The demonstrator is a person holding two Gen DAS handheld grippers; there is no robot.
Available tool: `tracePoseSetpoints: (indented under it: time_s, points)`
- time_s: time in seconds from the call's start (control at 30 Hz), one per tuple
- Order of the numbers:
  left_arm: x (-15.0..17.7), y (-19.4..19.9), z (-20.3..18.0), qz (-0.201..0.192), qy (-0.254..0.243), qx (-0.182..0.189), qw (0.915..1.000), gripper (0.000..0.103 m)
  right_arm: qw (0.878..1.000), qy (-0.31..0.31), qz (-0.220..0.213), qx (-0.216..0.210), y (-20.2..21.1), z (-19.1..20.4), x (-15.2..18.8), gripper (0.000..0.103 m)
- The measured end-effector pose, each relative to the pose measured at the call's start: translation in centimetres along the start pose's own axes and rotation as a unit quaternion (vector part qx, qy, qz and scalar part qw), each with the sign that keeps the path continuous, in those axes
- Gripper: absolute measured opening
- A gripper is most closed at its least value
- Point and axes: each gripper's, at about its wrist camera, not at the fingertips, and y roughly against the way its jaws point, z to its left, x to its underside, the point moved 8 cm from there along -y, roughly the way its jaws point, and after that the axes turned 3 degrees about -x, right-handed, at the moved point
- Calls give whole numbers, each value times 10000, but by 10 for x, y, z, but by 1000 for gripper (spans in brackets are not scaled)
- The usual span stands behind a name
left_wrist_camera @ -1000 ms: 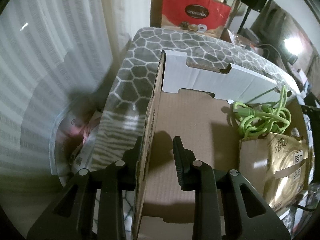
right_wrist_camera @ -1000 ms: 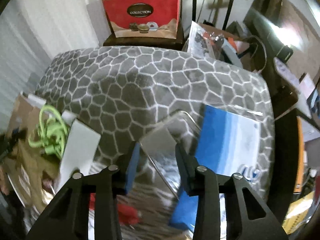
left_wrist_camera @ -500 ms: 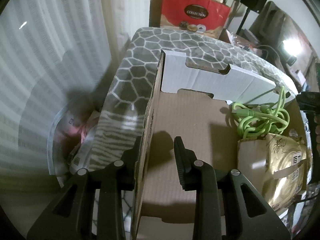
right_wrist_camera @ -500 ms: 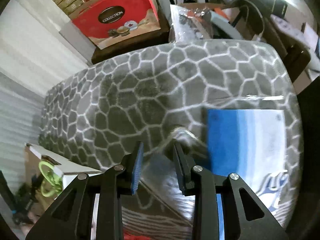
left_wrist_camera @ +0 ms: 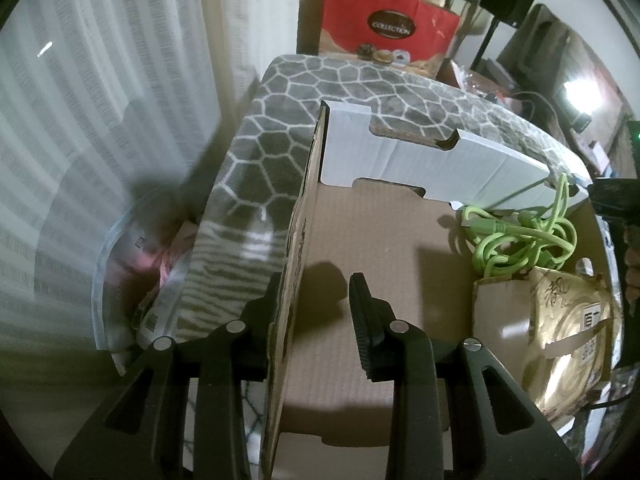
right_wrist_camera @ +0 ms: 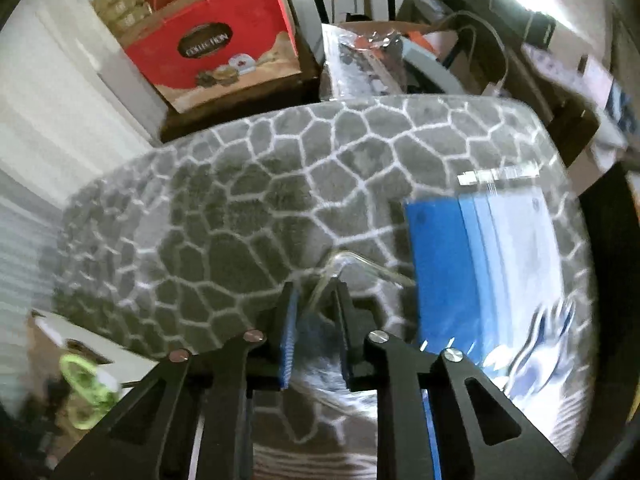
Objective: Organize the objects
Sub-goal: 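Grasp the clear plastic case with the right tool and lift it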
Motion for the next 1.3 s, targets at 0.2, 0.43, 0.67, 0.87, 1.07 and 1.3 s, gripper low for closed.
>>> tracePoseSetpoints:
  time_s: [0.2, 0.43, 0.67, 0.87, 1.07, 1.3]
  points:
    - [1, -1, 0, -5, 5, -6, 10000, 28, 9971, -55, -163, -736, 28, 9, 3, 9]
    - [0, -1, 0, 6, 14, 1, 10000, 28, 9865, -37, -410, -1583, 84, 29, 1, 3]
    - [0, -1, 0, 11, 22, 11, 10000, 29, 9736, 71, -580, -2206, 133, 49, -1, 3]
    - [1, -2, 2, 13, 36, 26, 10000, 29, 9619, 207, -683, -2641, 167, 72, 0, 4]
    - [1, -3, 2, 13, 36, 23, 10000, 29, 9504, 523, -823, -2952, 199, 112, 6, 4]
    - [0, -3, 2, 21, 45, 32, 10000, 29, 9378, 823, -769, -3283, 214, 165, 11, 4]
